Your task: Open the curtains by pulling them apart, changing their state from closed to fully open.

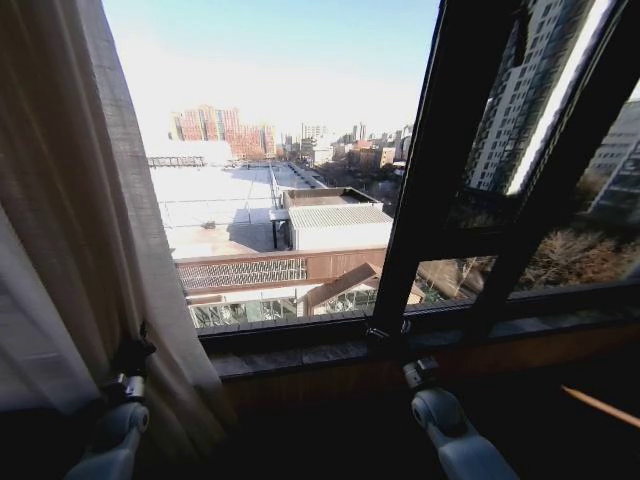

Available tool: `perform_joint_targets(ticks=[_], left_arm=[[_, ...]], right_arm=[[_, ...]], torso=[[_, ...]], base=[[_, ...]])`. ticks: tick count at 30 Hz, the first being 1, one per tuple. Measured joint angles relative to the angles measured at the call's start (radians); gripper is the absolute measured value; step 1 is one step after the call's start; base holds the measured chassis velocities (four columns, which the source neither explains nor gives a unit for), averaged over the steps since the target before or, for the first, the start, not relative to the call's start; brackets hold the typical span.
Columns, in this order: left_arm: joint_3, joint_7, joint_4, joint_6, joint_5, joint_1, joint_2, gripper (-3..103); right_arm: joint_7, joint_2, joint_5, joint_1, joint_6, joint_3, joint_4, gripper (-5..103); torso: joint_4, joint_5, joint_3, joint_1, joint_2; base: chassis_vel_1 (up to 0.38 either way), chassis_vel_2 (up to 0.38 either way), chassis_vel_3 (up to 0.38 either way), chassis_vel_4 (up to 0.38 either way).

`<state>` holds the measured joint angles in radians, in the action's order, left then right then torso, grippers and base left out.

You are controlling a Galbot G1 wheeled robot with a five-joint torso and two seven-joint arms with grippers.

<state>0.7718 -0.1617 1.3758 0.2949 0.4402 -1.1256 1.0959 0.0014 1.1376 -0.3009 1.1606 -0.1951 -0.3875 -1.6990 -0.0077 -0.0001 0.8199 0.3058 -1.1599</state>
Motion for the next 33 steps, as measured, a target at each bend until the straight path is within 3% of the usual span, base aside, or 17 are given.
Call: perform_joint_targets(ticks=[5, 10, 16, 22, 33], left_arm=[[0.006, -0.103, -0.080, -0.025, 0.024, 0.068, -0.046, 0], [0.016, -0.147, -0.164, -0.025, 0.026, 0.125, -0.092, 0], [0.039, -0.164, -0.247, -0.024, 0.013, 0.168, -0.136, 0], [0.047, -0.163, -0.365, 0.013, 0.000, 0.217, -0.209, 0], [0.046, -0.164, -0.393, 0.013, 0.003, 0.224, -0.216, 0]], right_arm=[[0.000, 0.000, 0.000, 0.000, 0.000, 0.000, 0.000, 100], [0.000, 0.000, 0.000, 0.000, 0.000, 0.000, 0.000, 100], [0.000, 0.000, 0.000, 0.000, 0.000, 0.000, 0.000, 100], [0.000, 0.000, 0.000, 0.000, 0.000, 0.000, 0.000, 100], [0.000, 0.000, 0.000, 0.000, 0.000, 0.000, 0.000, 100]], torso=[[-0.0001, 0.0001, 0.000, 0.000, 0.000], [-0.0001, 0.0001, 0.000, 0.000, 0.000], [0.0000, -0.0002, 0.000, 0.000, 0.000], [0.0001, 0.0000, 0.000, 0.000, 0.000], [-0.0002, -0.0001, 0.000, 0.000, 0.000]], base=[[0.000, 0.000, 0.000, 0.000], [0.000, 0.000, 0.000, 0.000], [0.000, 0.000, 0.000, 0.000], [0.000, 0.000, 0.000, 0.000], [0.000, 0.000, 0.000, 0.000]])
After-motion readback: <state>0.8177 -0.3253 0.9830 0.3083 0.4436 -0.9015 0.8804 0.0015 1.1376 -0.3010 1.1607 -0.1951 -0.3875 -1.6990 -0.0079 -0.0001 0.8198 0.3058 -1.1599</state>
